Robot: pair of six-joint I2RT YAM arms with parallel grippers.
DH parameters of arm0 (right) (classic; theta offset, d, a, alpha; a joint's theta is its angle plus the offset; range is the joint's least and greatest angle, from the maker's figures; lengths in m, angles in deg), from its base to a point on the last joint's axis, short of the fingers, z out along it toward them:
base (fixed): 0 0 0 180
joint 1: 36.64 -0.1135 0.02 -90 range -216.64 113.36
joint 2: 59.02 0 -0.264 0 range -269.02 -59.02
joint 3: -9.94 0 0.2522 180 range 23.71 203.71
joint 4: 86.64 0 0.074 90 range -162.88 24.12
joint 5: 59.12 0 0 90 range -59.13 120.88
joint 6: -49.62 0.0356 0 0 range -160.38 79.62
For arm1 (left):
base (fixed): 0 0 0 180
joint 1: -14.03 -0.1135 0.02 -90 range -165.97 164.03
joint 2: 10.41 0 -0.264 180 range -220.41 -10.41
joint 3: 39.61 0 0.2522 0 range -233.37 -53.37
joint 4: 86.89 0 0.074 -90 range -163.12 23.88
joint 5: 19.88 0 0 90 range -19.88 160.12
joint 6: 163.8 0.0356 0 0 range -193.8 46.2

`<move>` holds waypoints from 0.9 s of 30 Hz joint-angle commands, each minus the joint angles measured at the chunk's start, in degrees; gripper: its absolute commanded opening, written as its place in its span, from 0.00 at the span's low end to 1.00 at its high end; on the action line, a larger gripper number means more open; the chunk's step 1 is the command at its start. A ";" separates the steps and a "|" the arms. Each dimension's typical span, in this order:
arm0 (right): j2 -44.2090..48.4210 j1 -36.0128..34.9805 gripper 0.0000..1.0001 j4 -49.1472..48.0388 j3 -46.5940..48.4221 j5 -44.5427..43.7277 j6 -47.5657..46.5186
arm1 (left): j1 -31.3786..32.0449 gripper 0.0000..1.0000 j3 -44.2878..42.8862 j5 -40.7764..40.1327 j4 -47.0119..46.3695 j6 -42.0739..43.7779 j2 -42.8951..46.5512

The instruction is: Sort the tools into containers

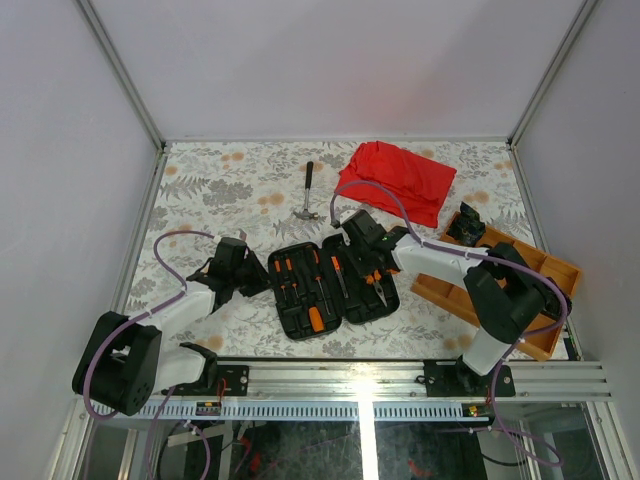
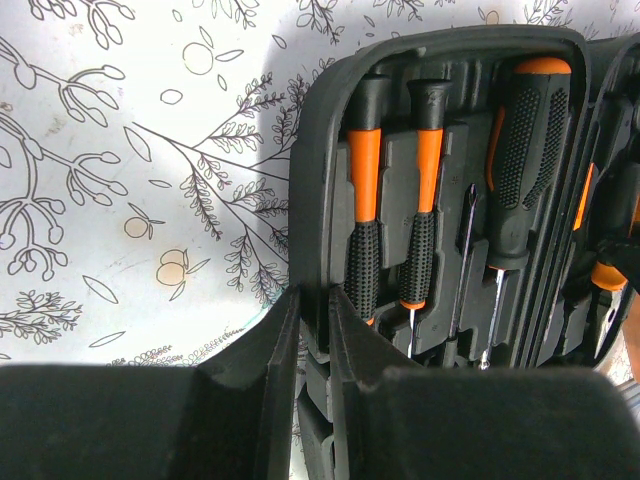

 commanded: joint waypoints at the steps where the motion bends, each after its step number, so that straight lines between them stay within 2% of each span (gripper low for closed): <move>1: -1.07 0.29 0.01 -1.86 1.03 -0.48 0.29 | 0.57 0.06 0.20 1.19 1.20 1.83 -1.17; 8: -2.12 0.37 0.07 -3.67 0.81 -3.48 0.14 | 0.61 0.06 0.28 1.23 1.11 1.74 -1.14; 15: 1.02 0.38 0.29 -4.86 0.62 -3.28 0.73 | 0.55 0.06 0.19 1.17 1.11 1.75 -1.22; 19: 6.43 0.40 0.39 -4.90 -0.41 -3.10 1.57 | 0.58 0.06 0.11 1.17 0.96 1.74 -1.36; 27: 12.91 0.36 0.41 1.14 -3.60 -6.42 4.19 | 0.58 0.06 0.11 1.20 0.85 1.66 -1.60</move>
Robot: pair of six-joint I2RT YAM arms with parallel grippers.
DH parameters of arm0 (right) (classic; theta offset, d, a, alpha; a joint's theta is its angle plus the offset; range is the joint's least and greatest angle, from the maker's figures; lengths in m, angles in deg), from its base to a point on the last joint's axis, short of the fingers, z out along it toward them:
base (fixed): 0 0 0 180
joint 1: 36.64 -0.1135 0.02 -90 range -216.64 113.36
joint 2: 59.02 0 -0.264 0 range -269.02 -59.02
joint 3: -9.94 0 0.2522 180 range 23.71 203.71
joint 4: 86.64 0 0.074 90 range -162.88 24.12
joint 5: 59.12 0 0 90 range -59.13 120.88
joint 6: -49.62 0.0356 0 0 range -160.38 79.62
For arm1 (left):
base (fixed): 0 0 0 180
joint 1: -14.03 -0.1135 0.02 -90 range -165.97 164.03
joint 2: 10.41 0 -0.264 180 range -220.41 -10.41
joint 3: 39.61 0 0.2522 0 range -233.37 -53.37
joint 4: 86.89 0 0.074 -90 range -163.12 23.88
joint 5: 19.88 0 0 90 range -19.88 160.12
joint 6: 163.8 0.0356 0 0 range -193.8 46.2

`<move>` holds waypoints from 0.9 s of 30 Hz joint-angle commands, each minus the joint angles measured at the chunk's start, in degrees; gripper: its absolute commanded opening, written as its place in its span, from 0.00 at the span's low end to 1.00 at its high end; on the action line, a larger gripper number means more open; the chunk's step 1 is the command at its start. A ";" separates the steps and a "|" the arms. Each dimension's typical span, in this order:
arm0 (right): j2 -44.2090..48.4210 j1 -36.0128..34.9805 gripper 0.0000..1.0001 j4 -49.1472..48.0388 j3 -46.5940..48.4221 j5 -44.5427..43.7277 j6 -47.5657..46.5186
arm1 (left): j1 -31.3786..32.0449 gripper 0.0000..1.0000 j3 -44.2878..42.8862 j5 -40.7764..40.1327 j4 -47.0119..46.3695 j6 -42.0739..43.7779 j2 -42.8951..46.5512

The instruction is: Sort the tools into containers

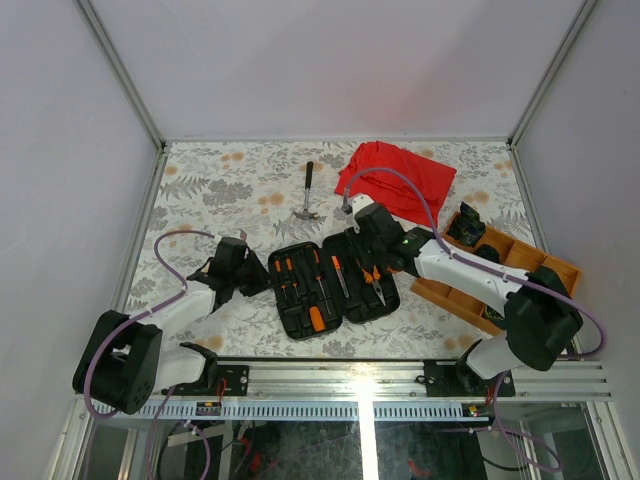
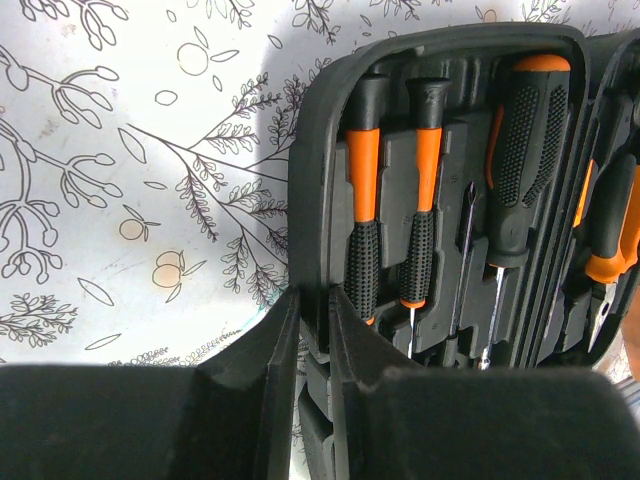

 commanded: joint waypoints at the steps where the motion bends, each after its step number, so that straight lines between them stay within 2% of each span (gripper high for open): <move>1: 3.28 0.37 0.41 4.01 -2.36 -2.11 2.67 | 0.60 0.06 0.28 0.84 0.98 1.61 -1.24; 16: -0.71 0.71 0.26 7.24 -4.08 3.84 5.15 | 0.57 0.06 -0.16 0.99 1.40 1.83 -1.31; 25: -4.32 0.88 0.21 7.23 -3.72 3.49 4.72 | 0.58 0.06 -0.30 1.10 1.35 1.82 -1.42; 27: -5.71 0.91 0.17 7.51 -3.47 3.67 4.55 | 0.58 0.06 -0.25 1.08 1.33 1.83 -1.43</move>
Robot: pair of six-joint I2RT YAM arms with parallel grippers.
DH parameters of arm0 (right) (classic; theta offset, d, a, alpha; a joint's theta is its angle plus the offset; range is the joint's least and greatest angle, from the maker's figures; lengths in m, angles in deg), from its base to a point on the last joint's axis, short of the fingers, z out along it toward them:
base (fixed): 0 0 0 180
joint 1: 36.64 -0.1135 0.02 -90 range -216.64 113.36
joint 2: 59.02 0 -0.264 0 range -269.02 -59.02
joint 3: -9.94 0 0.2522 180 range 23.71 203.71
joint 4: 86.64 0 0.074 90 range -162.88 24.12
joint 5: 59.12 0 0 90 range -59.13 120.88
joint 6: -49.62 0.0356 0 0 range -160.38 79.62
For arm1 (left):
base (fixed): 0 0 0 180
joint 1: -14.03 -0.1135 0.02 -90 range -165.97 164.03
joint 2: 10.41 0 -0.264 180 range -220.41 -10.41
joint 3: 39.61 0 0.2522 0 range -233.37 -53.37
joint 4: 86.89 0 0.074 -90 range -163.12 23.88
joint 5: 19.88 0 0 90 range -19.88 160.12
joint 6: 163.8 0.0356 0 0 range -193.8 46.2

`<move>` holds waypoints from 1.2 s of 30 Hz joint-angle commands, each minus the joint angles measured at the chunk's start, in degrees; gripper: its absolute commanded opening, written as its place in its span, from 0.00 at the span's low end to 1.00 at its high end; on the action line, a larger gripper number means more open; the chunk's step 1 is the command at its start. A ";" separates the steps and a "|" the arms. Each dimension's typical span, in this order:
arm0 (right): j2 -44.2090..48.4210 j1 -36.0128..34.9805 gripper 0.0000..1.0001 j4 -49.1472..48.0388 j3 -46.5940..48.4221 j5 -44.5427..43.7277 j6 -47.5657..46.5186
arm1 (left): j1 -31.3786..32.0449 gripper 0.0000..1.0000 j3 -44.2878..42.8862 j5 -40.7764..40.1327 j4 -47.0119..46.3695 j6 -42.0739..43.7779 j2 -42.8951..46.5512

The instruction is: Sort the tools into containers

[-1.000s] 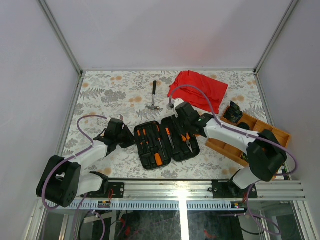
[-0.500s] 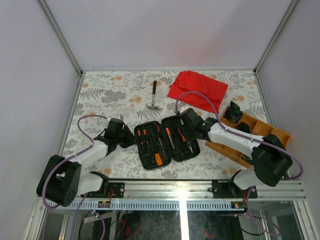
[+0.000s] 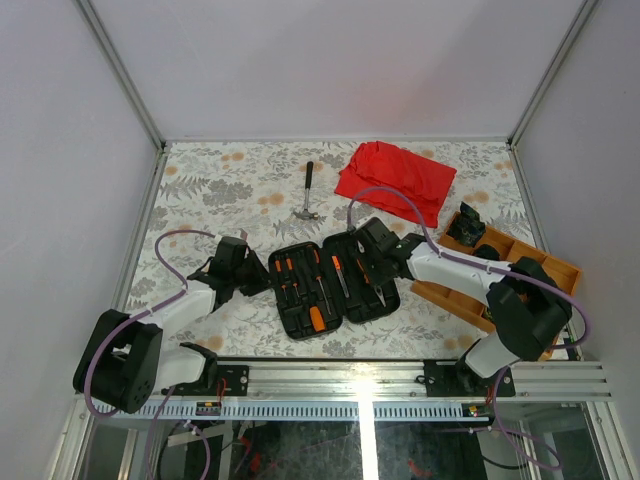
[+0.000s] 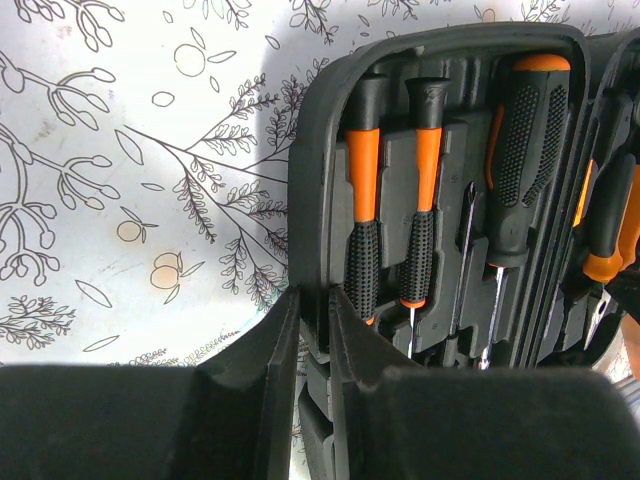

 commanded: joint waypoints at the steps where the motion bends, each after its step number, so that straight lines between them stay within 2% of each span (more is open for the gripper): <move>1: -3.88 0.65 0.15 0.90 1.25 1.19 -0.20 | 0.58 0.06 -0.06 0.90 1.41 1.70 -1.11; 7: -10.74 0.62 0.05 2.96 2.20 4.09 -0.40 | 0.69 0.06 -0.04 1.18 1.22 1.87 -1.40; 13: -20.29 0.63 0.02 2.77 1.90 8.99 0.85 | 0.71 0.06 0.07 1.33 0.87 1.96 -1.89; 17: -22.45 0.46 0.01 -0.14 0.76 12.62 2.72 | 0.66 0.05 0.04 1.27 1.03 2.12 -1.68; 21: -17.68 0.45 0.03 -0.79 -0.14 9.80 3.05 | 0.66 0.05 0.24 0.76 1.50 2.06 -0.98; 26: -4.38 0.45 0.16 -1.28 -0.08 5.79 2.40 | 0.65 0.05 0.14 0.09 2.05 1.64 -0.05; 30: 5.67 0.45 0.21 -2.68 0.37 2.53 1.55 | 0.66 0.05 0.07 -0.11 2.14 1.48 0.41; 33: 7.50 0.52 0.22 -3.27 1.39 0.86 0.39 | 0.68 0.06 -0.16 0.05 2.14 1.61 -0.04; 36: 4.61 0.45 0.23 -1.87 3.75 0.26 -0.73 | 0.69 0.06 -0.05 0.11 1.92 1.53 -0.17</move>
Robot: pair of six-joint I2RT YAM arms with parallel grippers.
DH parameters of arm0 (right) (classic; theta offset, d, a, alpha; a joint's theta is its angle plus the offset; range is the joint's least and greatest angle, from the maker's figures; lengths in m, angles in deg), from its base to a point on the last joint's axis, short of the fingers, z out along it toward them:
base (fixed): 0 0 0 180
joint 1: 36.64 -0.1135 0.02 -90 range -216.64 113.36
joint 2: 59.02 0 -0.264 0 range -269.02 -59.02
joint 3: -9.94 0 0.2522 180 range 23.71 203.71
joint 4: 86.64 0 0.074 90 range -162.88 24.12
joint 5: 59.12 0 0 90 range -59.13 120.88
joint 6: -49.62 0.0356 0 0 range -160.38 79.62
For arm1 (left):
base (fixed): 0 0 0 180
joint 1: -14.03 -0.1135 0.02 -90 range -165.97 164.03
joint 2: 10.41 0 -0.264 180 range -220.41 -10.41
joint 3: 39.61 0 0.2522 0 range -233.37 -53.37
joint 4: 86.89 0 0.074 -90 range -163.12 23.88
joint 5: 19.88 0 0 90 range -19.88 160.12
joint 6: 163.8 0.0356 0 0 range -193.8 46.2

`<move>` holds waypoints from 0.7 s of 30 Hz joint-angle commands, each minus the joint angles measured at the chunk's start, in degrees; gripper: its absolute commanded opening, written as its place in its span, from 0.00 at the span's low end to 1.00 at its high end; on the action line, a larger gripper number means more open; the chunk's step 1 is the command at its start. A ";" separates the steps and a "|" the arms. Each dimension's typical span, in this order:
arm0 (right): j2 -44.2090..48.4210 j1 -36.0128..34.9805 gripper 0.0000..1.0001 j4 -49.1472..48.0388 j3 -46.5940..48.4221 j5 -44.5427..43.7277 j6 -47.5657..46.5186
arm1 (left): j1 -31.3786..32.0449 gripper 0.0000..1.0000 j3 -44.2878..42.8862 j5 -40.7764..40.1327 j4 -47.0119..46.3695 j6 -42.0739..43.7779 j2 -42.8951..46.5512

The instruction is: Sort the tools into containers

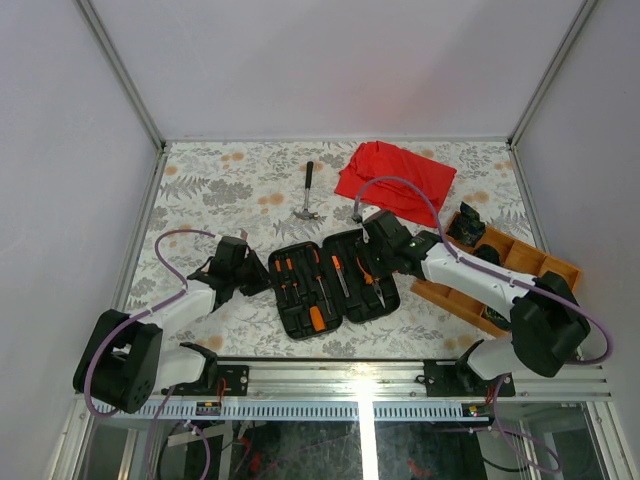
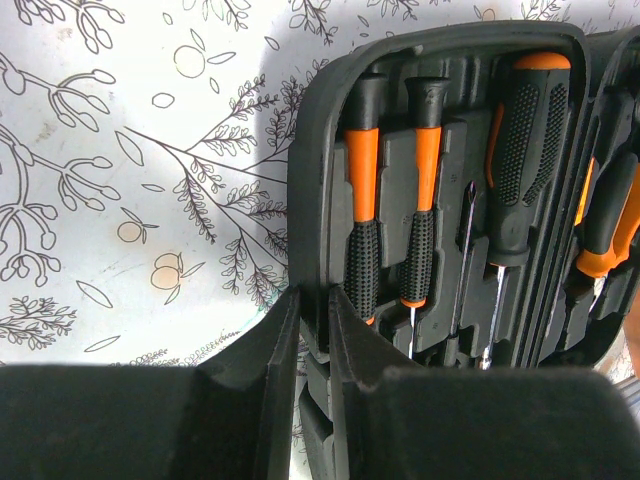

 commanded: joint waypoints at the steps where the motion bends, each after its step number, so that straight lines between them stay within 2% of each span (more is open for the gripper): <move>1: -2.64 -0.53 0.23 -1.71 4.17 -2.10 -1.91 | 0.67 0.06 0.17 0.28 1.68 1.15 -0.13; 17: -17.36 -0.47 0.23 -1.21 10.13 0.28 -3.69 | 0.67 0.06 -0.16 0.64 1.74 1.26 -0.39; 21: -19.89 -0.43 0.09 -0.09 10.19 0.28 -3.01 | 0.66 0.06 -0.18 0.58 1.83 1.35 -0.32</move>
